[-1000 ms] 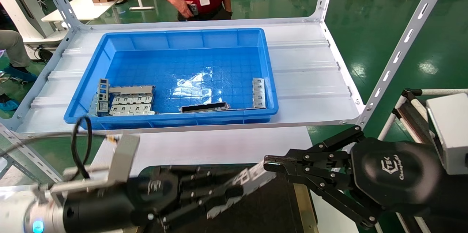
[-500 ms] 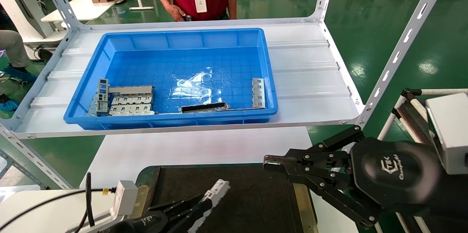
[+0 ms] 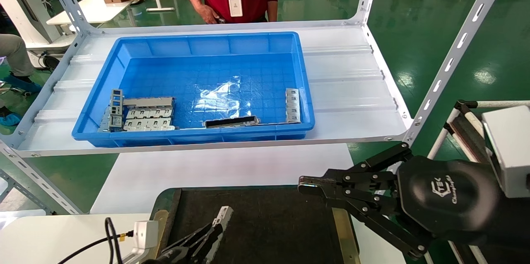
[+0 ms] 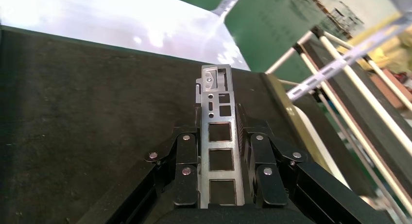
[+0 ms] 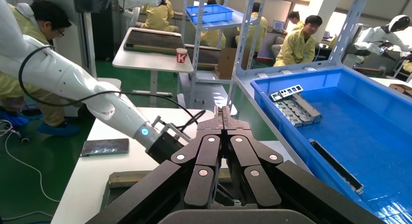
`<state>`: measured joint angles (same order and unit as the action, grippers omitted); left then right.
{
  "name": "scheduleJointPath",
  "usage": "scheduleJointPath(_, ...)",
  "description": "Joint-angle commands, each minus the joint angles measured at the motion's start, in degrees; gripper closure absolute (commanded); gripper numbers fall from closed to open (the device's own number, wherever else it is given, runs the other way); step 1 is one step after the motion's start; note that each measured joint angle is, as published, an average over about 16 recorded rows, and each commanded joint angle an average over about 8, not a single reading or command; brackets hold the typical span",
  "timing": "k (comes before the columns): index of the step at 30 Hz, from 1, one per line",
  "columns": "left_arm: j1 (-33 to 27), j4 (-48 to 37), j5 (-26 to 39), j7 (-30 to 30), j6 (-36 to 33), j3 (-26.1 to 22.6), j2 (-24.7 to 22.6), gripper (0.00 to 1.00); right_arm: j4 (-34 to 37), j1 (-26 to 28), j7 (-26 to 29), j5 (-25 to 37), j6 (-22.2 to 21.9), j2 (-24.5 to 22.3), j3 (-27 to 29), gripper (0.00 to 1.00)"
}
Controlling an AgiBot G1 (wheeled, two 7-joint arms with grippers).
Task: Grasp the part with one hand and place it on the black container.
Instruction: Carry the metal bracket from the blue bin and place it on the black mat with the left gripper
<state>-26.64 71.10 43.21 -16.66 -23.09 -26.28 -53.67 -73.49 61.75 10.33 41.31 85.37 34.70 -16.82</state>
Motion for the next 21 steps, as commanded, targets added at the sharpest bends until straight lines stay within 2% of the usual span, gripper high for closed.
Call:
scheduleJointPath(1,-0.33,-0.97,0.37,-0.31,1.95,-0.49,-1.21,1.0,0.0,0.0,0.0,0.0,0.0,0.0,-0.01,1.0)
scheduleJointPath(9,-3.66,-7.81,0.77,1.51,6.1,0.41,-7.83,1.0,0.0,0.01,-0.02,-0.02,-0.01,-0.01,-0.03,1.0)
scheduleJointPath(21,-6.99,-17.27,0.76,7.42,5.63,4.32,-15.0,1.0,0.0,0.02,-0.04,-0.05,-0.03,-0.03,-0.07,1.0)
